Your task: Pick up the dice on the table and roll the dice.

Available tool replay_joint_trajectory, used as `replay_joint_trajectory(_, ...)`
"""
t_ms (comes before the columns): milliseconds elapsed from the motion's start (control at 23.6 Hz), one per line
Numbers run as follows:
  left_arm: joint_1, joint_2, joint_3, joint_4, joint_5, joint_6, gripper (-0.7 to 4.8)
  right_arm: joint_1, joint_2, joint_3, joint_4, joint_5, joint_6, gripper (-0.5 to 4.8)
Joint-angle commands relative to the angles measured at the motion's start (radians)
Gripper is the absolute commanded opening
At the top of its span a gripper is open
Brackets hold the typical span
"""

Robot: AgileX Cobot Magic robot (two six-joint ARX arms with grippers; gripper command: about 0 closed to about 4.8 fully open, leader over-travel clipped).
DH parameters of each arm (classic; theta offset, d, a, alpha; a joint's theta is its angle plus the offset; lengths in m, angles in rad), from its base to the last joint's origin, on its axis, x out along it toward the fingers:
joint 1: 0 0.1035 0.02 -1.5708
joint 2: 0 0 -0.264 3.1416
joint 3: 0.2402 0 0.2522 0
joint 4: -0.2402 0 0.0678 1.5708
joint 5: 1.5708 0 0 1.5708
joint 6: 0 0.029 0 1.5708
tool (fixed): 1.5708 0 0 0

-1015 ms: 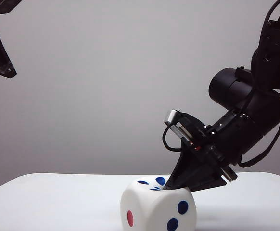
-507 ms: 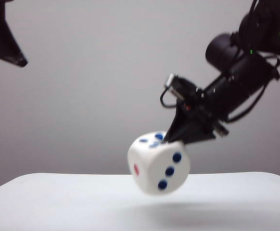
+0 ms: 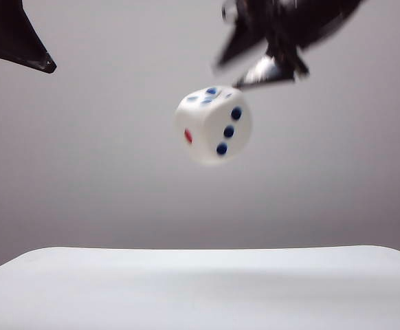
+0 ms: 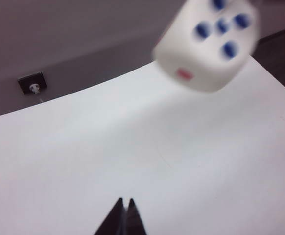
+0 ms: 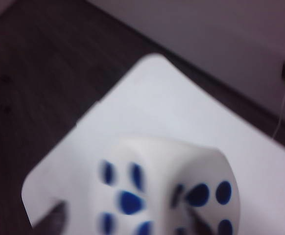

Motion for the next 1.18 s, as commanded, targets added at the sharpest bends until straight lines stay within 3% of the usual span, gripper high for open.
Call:
replay_joint_trajectory(42, 0.0, -0.002, 0.002, 0.018, 0.001, -0.002, -0.05, 0.0, -0.032, 0.116, -0.084, -0.005, -0.029, 3.69)
replay_joint_trajectory(211, 0.0, -0.002, 0.002, 0.017, 0.001, -0.002, -0.05, 0.0, -0.051, 0.229, -0.169, 0.046, -0.063, 3.69)
replay_joint_trajectory(465, 0.0, -0.002, 0.002, 0.017, 0.0, 0.0, -0.05, -0.011, -0.06, 0.234, -0.302, 0.055, -0.152, 3.68)
replay_joint_trajectory(677, 0.0, -0.002, 0.002, 0.017, 0.0, 0.0, -0.05, -0.016, -0.058, 0.219, -0.39, 0.135, -0.196, 3.67)
replay_joint_trajectory(1184, 0.0, -0.002, 0.002, -0.009, 0.0, 0.0, -0.05, -0.032, -0.084, 0.219, -0.396, 0.13, -0.198, 3.55)
